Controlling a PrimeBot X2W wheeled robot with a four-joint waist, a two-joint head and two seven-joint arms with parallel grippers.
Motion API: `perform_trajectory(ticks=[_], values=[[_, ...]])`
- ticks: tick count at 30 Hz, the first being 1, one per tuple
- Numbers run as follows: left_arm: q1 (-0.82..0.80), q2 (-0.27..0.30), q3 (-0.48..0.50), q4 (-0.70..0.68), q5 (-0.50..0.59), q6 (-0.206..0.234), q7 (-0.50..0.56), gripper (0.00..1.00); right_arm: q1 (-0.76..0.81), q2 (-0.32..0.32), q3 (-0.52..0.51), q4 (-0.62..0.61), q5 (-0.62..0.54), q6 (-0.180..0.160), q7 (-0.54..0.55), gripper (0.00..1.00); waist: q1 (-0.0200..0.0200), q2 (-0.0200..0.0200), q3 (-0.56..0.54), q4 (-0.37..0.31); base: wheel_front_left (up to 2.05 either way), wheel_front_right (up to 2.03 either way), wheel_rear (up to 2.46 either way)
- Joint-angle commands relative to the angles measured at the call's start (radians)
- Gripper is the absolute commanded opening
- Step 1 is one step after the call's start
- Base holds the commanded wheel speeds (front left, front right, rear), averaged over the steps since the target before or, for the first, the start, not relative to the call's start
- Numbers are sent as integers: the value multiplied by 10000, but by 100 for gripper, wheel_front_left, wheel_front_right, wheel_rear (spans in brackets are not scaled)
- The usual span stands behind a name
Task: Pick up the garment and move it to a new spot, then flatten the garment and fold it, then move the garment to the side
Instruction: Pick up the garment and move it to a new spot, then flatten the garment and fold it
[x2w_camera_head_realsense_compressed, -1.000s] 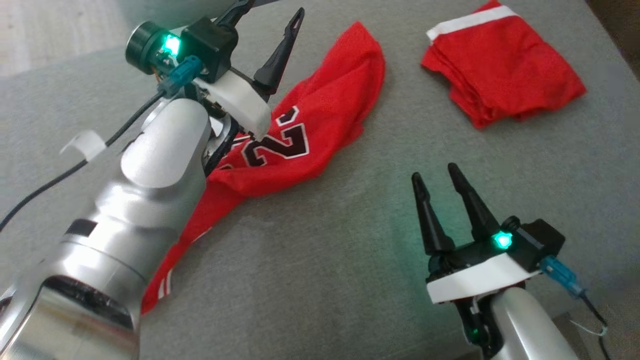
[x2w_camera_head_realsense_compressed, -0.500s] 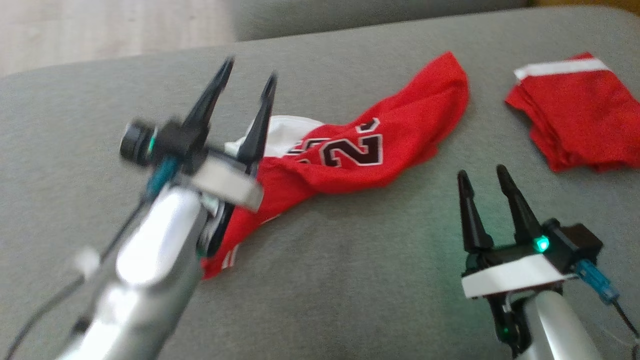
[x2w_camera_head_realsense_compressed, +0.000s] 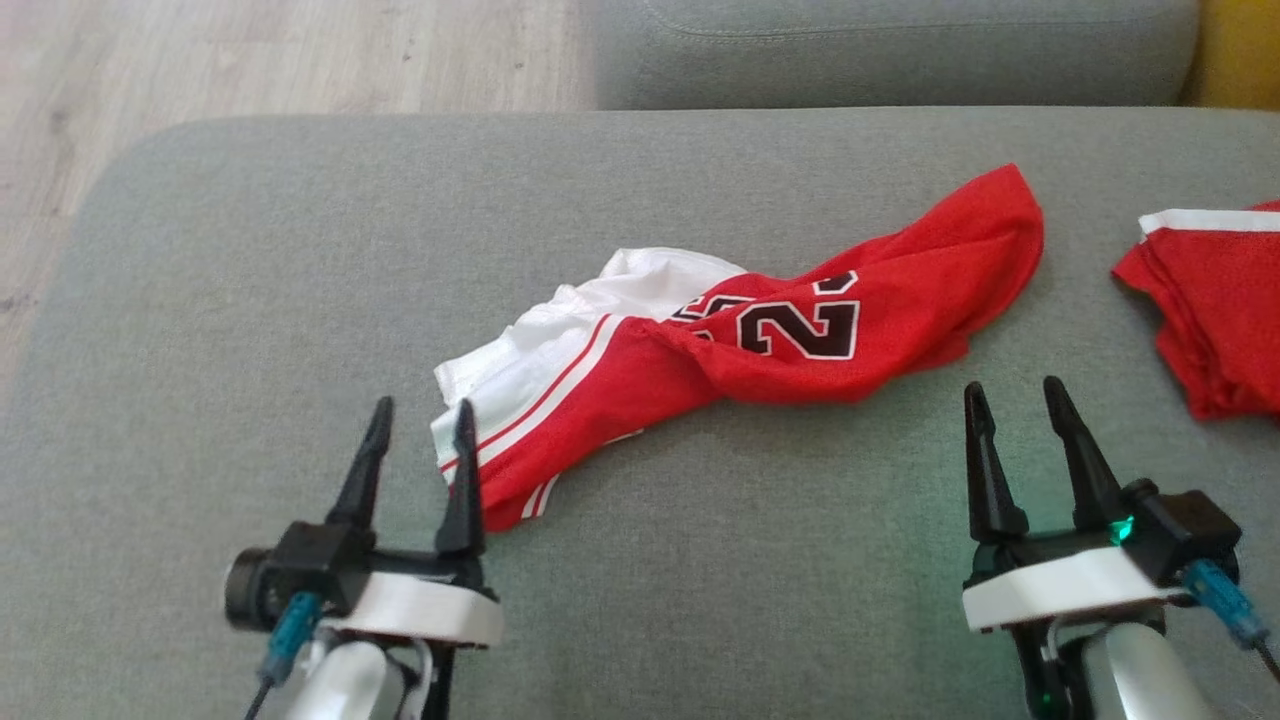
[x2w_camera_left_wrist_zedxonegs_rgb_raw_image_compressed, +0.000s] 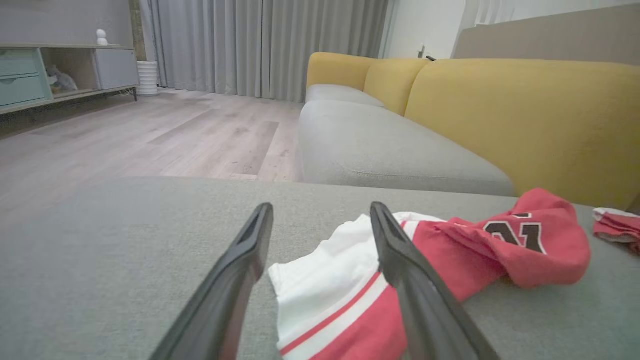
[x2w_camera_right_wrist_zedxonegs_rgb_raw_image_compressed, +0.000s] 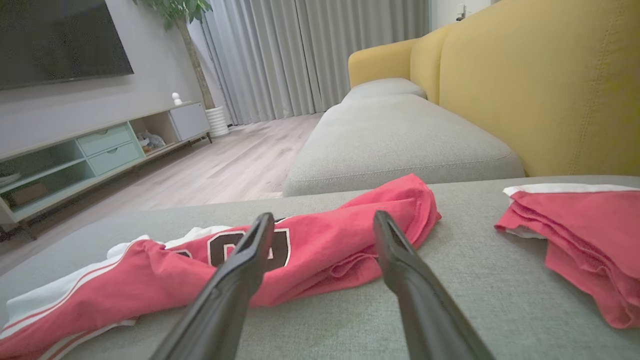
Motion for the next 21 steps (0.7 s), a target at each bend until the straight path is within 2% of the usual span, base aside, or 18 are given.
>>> perform_trajectory(ticks=[1,6,15,21], values=[[-479,-13,461,-397,108,-70,-50,100,-178,-41,177,-284,-100,-9,-109,100,2,-1,41,59,0,0,0],[-712,-347,545,-350,515,-423,-50,100,-532,-41,-445,408,-470,-9,-102,100,2,-1,308,226,0,0,0],[-973,-688,726,-28,926,-857,-51,100,-2640,-41,-1389,3396,-818,-9,889,100,2,-1,883,446,0,0,0],[-1136,-864,858,156,1095,-1077,-51,100,-3822,-41,-1708,5250,-1047,-9,1031,100,2,-1,1133,721,0,0,0]])
